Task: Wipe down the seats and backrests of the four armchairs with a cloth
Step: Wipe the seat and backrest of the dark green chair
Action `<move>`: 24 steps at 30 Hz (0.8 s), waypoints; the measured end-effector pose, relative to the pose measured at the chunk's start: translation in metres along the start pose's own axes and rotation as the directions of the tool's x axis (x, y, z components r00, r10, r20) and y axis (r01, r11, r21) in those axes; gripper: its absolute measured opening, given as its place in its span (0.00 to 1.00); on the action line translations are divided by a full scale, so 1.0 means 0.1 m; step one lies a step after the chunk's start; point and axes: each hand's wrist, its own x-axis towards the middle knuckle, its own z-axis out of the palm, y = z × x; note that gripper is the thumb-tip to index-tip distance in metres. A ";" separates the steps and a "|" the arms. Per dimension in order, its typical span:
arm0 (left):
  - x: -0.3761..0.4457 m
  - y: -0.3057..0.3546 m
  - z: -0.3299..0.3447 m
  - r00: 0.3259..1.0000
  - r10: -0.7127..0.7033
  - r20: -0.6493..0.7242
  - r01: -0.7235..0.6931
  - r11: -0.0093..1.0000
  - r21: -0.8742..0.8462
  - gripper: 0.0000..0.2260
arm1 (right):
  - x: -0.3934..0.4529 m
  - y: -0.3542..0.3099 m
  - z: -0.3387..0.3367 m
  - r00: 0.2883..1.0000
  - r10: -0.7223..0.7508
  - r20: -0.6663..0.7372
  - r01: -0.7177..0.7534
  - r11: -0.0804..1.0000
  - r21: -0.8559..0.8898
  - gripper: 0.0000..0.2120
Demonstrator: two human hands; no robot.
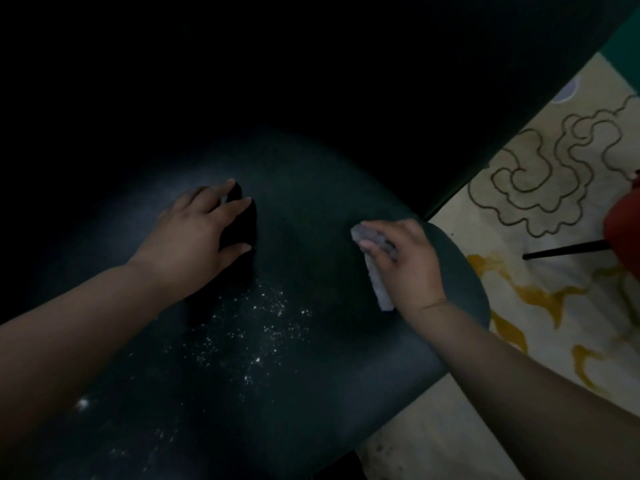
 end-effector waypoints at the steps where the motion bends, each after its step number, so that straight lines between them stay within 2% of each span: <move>1: 0.03 0.01 0.00 1.000 0.014 0.003 -0.014 1.000 0.006 0.30 | -0.09 -0.01 0.04 1.000 -0.008 0.004 0.008 1.000 -0.007 0.11; 3: 0.06 0.05 0.00 0.999 0.032 0.017 -0.032 0.999 0.008 0.30 | -0.38 -0.11 0.18 0.994 -0.089 0.059 0.087 0.996 0.029 0.11; 5: 0.07 0.09 0.00 0.999 0.033 0.039 -0.033 0.999 0.009 0.31 | -0.62 -0.27 0.24 0.970 -0.137 0.201 0.116 0.987 0.113 0.13; 6: 0.06 0.10 -0.01 0.999 0.033 0.042 -0.034 0.999 0.014 0.31 | -0.63 -0.30 0.22 0.960 -0.158 0.229 0.131 0.983 0.130 0.14; 8: 0.04 0.11 -0.03 0.999 0.032 0.039 -0.033 0.999 0.025 0.31 | -0.45 -0.26 0.12 0.982 -0.148 0.115 0.125 0.975 0.187 0.13; 10: -0.01 0.07 -0.06 0.999 0.013 0.033 -0.014 0.999 0.039 0.31 | -0.16 -0.15 -0.02 0.999 -0.027 -0.043 0.033 0.989 0.145 0.12; 12: -0.06 0.01 -0.07 1.000 -0.007 0.029 0.006 0.999 0.046 0.31 | -0.02 -0.03 -0.08 0.996 0.083 -0.037 -0.082 0.997 0.002 0.12; 14: -0.09 -0.08 -0.07 1.000 -0.019 0.021 0.018 0.999 0.047 0.30 | -0.16 -0.01 0.03 0.992 0.121 -0.020 -0.122 0.990 -0.072 0.13; 20: -0.18 -0.28 -0.08 0.999 -0.035 -0.001 0.035 0.999 0.031 0.30 | -0.67 -0.46 0.42 0.997 -0.033 0.073 0.027 0.997 0.076 0.13; 22: -0.24 -0.38 -0.11 0.999 -0.048 -0.001 0.048 0.999 0.019 0.30 | -0.53 -0.48 0.42 1.000 -0.018 -0.002 0.018 0.995 0.095 0.13; 24: -0.34 -0.48 -0.13 0.998 -0.057 0.016 0.056 0.998 0.029 0.30 | -0.39 -0.52 0.43 0.994 0.074 -0.084 -0.068 0.995 0.077 0.15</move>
